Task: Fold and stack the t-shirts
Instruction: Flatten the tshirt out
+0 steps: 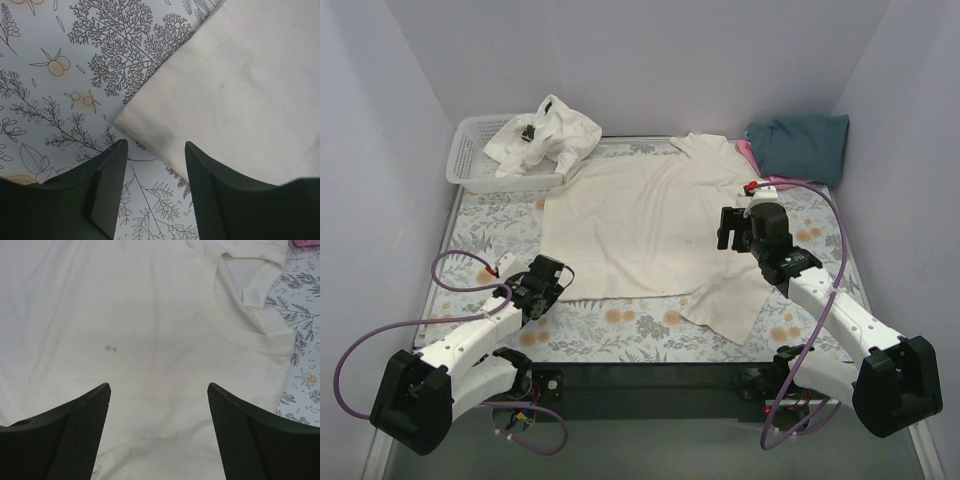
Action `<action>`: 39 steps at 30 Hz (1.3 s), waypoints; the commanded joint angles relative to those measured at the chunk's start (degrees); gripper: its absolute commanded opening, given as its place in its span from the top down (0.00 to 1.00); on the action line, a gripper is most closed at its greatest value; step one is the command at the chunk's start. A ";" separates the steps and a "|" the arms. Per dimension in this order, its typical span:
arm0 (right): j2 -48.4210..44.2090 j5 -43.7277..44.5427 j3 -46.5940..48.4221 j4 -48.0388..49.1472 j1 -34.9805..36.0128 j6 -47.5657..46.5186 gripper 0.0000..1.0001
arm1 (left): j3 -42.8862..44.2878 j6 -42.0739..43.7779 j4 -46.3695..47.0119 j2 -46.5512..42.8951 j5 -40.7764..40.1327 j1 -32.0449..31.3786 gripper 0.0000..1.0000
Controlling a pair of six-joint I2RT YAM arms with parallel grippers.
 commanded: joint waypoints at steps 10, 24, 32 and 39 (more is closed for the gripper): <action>-1.57 1.33 -0.70 1.35 -0.62 -0.56 0.28 | -1.61 -1.11 1.52 -0.52 -0.13 0.93 0.58; -1.75 1.77 -1.14 1.26 -0.97 -0.56 0.28 | -2.66 -0.41 3.27 0.18 -0.39 3.21 0.77; -1.04 1.77 -1.05 1.35 -1.05 -0.56 0.27 | -2.58 1.26 4.33 1.06 0.14 3.56 0.95; -0.95 0.55 -0.96 1.09 -1.06 -0.03 0.27 | 0.85 7.94 7.92 -0.61 -1.44 3.65 1.00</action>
